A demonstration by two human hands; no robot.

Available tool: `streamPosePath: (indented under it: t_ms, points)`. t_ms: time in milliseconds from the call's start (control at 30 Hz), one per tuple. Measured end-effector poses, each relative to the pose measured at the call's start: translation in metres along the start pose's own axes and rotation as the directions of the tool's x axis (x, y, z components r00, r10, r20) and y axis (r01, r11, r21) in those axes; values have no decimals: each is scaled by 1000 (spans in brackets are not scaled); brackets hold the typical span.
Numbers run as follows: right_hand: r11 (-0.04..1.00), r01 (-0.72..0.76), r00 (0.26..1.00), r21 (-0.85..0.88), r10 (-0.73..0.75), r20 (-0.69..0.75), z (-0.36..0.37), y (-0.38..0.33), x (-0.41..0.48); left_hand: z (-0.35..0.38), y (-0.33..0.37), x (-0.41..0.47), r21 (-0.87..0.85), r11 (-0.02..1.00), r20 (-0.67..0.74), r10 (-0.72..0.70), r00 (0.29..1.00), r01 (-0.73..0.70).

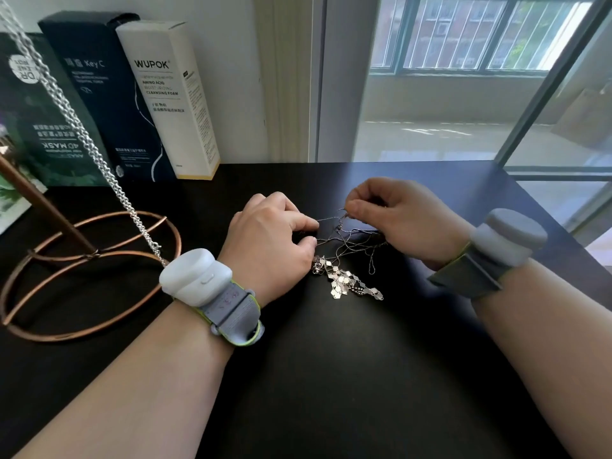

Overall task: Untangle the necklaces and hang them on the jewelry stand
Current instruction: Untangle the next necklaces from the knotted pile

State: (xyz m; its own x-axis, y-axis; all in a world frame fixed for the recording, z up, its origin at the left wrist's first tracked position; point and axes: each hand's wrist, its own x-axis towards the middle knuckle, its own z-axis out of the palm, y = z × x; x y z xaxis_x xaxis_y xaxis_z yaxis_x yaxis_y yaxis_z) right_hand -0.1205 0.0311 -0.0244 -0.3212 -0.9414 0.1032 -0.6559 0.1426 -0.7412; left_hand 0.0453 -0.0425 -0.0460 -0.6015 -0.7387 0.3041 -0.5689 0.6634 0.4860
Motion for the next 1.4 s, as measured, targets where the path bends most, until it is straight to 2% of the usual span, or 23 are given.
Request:
streamPosePath:
  t_ms: [133,267,467,733,933,1200,1300,1400]
  points:
    - [968,-56,997,244,69,-43,-2,1,-2,-1,-1,-1,13,1000,4,7,1000,-8]
    - [854,-124,989,504,146,-5,-6,2,-3,-1,-1,-1,10,1000,-19,11,1000,-11]
    - [726,-170,979,666,203,28,-10,3,-4,0,-4,0,5,1000,-55,3,998,-3]
    - [645,-193,967,740,253,31,-17,9,-3,0,-5,0,42,999,-77,-19,997,22]
    - [681,-175,967,711,254,-5,-19,13,-1,-2,-5,0,39,999,-79,-22,997,25]
    - [698,-101,981,709,186,-44,-19,13,-2,-5,3,-1,-80,996,-32,27,999,-30]
    - [670,-64,981,740,180,-78,-23,12,-1,-5,0,-1,-64,998,-12,25,1000,-26]
    - [594,-67,976,802,207,-72,-26,14,-1,-6,-2,-1,-38,999,16,13,1000,-12]
